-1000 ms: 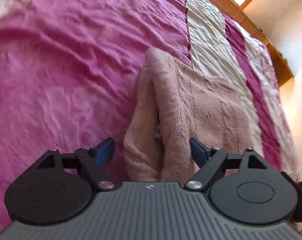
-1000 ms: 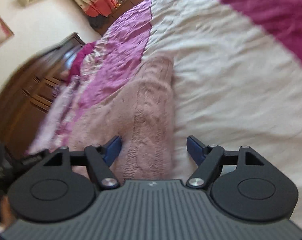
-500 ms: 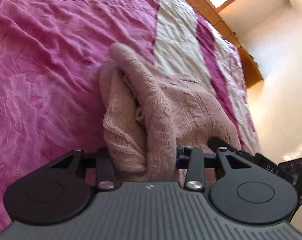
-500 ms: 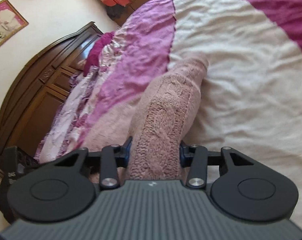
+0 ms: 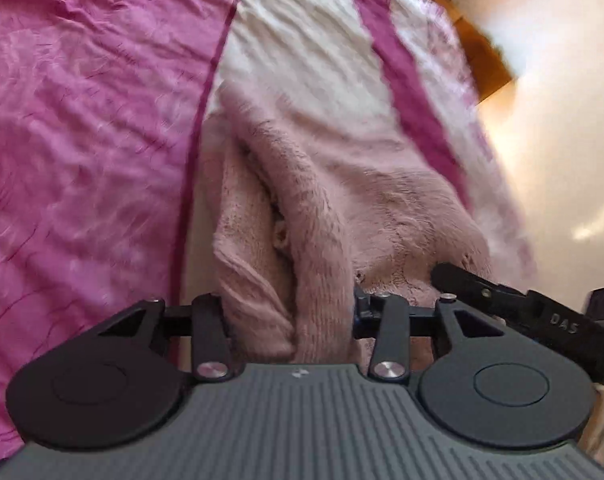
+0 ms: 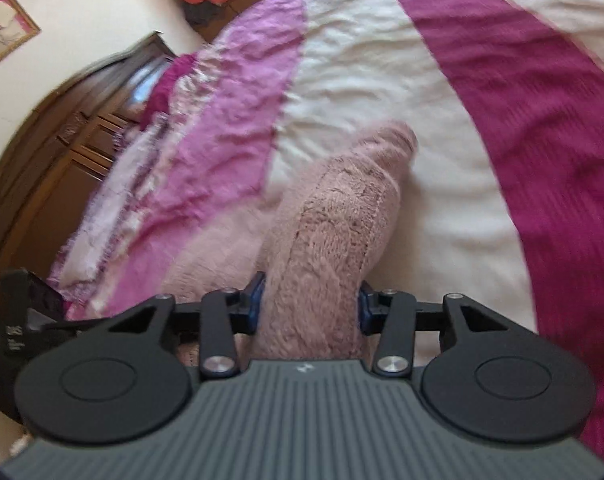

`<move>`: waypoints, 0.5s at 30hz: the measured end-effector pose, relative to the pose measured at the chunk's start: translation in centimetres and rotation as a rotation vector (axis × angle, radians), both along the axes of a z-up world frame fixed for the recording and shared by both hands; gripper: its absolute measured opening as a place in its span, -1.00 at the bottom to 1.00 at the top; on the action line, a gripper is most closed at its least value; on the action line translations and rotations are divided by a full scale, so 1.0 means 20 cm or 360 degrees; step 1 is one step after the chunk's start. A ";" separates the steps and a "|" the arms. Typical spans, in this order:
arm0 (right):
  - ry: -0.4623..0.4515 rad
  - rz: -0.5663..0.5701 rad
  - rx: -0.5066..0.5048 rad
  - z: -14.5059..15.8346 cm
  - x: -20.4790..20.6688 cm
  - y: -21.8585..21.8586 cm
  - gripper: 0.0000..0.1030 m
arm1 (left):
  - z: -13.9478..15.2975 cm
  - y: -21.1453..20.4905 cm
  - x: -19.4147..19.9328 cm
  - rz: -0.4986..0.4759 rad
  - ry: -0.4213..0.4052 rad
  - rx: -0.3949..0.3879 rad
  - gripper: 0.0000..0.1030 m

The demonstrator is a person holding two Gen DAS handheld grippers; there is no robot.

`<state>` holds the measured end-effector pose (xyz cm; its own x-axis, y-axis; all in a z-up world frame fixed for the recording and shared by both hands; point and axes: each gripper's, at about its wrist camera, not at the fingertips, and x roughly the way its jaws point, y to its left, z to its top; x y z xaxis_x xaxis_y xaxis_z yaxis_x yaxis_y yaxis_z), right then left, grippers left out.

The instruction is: Fold small clothes

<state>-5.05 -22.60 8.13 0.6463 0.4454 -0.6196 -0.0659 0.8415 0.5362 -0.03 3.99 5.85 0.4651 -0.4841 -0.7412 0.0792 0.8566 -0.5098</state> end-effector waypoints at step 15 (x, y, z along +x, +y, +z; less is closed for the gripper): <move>-0.0362 -0.0070 -0.0342 -0.02 -0.29 0.03 -0.21 | 0.08 0.05 -0.25 0.0148 -0.0243 0.0432 0.08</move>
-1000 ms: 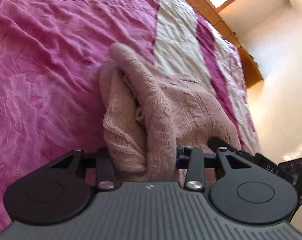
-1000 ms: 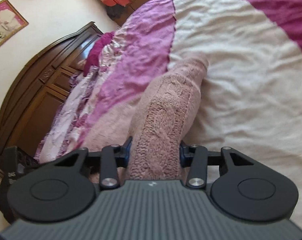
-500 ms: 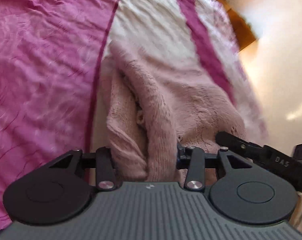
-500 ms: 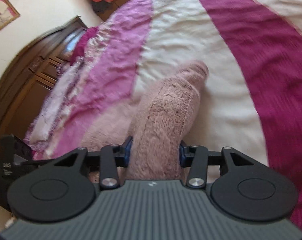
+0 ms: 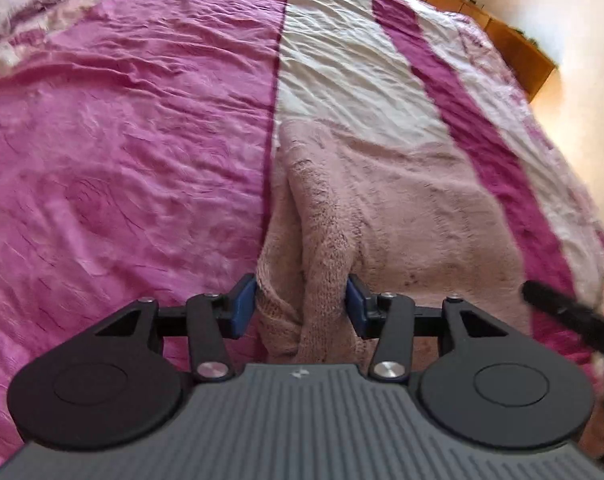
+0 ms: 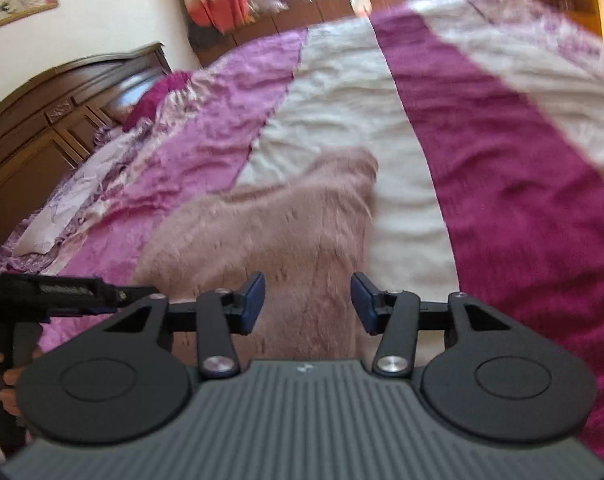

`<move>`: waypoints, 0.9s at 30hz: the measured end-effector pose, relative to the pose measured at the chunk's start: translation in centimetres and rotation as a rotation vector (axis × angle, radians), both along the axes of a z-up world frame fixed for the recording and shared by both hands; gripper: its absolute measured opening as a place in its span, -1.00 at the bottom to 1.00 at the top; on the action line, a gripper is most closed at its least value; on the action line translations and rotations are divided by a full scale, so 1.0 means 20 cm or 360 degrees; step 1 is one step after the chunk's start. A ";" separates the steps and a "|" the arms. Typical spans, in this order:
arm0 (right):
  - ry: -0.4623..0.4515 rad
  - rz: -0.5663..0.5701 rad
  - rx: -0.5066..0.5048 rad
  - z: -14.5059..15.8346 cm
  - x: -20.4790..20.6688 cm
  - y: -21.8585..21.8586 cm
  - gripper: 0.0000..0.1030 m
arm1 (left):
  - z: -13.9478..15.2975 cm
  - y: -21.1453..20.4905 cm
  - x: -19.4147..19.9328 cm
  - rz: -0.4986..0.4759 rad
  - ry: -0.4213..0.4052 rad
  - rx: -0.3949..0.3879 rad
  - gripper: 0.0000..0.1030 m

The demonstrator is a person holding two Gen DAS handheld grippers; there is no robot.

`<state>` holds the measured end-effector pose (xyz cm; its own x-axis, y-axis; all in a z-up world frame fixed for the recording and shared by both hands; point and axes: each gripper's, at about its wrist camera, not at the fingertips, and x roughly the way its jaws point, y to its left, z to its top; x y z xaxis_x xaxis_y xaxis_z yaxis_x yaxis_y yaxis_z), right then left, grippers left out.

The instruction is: Fold small clothes

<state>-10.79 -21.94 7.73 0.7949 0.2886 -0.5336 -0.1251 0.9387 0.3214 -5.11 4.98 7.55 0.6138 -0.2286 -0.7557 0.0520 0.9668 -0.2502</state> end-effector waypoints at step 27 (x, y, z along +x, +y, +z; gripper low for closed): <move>0.0043 -0.0090 -0.0144 -0.04 -0.19 0.10 0.45 | 0.04 -0.17 -0.27 0.0022 -0.0084 0.0277 0.87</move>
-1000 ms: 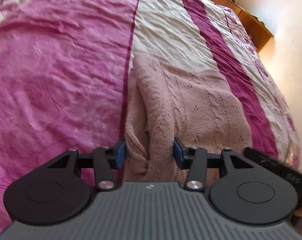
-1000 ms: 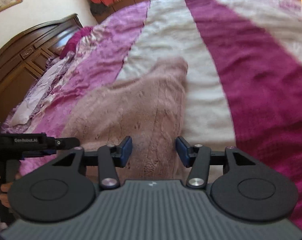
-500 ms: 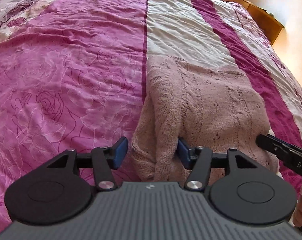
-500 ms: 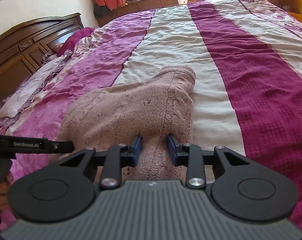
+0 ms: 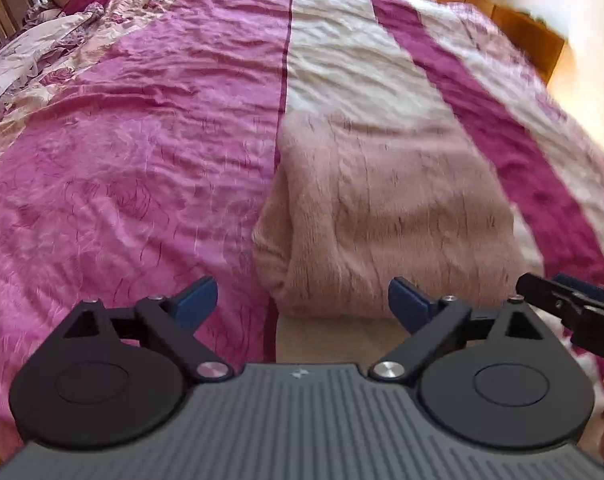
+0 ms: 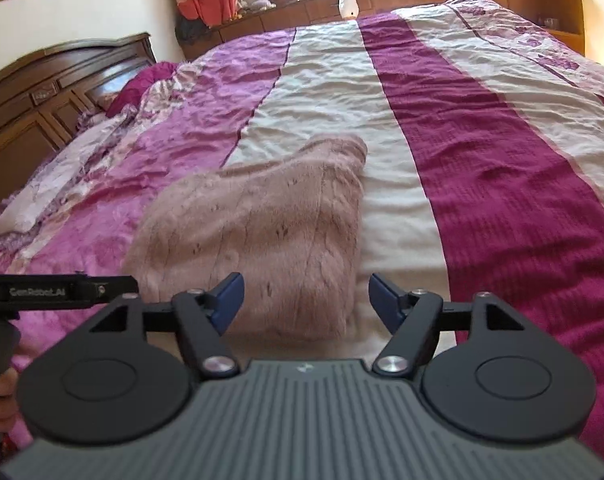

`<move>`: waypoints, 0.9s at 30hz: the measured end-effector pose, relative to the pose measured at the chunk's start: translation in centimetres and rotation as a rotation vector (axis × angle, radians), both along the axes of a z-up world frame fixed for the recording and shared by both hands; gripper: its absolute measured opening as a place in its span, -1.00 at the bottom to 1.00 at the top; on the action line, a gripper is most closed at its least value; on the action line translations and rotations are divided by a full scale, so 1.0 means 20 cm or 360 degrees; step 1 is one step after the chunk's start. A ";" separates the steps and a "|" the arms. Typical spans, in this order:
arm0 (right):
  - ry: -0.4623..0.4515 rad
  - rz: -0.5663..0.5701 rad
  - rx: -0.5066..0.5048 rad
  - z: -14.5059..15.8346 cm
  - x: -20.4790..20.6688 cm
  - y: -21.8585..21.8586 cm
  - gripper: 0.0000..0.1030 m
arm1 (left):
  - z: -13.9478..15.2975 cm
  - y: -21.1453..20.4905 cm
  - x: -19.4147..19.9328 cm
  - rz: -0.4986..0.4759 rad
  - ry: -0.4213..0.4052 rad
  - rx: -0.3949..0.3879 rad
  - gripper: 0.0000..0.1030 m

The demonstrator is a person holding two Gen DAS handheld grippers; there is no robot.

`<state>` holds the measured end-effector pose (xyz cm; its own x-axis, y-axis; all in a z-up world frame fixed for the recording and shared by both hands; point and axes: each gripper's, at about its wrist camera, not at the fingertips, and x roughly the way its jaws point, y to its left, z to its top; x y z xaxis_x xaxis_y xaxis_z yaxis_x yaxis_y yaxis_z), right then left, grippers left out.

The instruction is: Fold small clothes

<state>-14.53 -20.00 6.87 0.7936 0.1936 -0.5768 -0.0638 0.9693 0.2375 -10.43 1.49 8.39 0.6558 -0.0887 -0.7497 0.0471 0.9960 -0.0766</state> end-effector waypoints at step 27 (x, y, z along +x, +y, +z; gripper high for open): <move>0.0192 -0.0059 -0.0062 -0.24 -0.10 0.03 0.57 | -0.27 -0.15 -0.02 0.0001 0.0185 0.0172 0.87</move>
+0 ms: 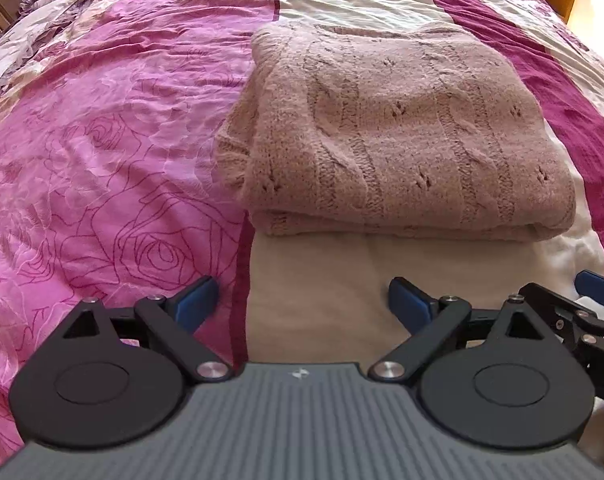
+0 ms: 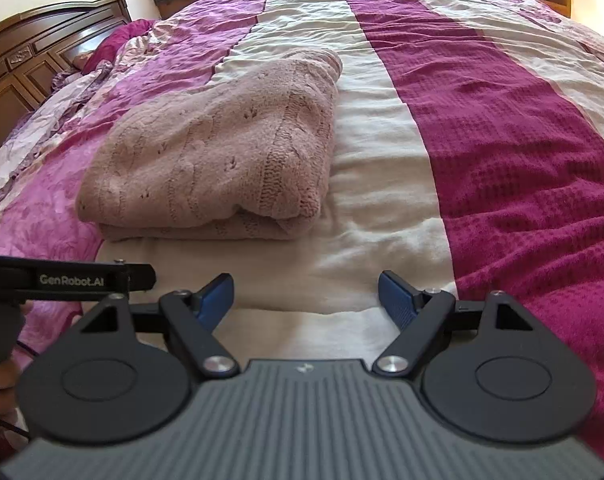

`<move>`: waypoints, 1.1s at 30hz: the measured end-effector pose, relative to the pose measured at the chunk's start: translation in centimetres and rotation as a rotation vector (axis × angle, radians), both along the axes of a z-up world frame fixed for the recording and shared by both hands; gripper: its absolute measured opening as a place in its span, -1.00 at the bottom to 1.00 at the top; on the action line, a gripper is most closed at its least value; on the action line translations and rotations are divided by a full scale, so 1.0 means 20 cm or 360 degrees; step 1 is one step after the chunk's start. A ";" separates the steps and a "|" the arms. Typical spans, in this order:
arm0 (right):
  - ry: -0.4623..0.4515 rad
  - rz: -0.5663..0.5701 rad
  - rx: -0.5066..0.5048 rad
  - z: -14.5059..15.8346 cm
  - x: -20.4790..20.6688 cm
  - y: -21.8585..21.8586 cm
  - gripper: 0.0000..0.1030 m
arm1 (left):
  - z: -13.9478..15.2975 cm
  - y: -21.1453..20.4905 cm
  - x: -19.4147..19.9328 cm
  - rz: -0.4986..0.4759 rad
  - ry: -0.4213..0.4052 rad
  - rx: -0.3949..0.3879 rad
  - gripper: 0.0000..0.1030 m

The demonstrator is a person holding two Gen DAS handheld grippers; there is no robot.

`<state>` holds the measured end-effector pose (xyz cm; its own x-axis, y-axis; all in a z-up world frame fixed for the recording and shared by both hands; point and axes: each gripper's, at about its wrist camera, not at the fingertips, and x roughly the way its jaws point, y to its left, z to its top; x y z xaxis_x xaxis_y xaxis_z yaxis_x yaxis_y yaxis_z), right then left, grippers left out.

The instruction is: Fold small clothes

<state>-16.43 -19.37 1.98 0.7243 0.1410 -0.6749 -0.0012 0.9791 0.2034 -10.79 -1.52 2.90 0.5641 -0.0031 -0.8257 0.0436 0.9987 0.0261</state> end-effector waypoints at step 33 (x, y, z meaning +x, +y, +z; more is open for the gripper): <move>0.0000 -0.0005 0.0001 0.00 0.00 0.00 0.57 | 0.00 -0.01 -0.01 -0.0017 -0.0020 0.0028 0.87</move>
<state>-16.43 -19.34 1.88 0.7245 0.1392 -0.6750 0.0017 0.9790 0.2037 -11.08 -1.78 2.91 0.5744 0.0052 -0.8186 0.0540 0.9976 0.0442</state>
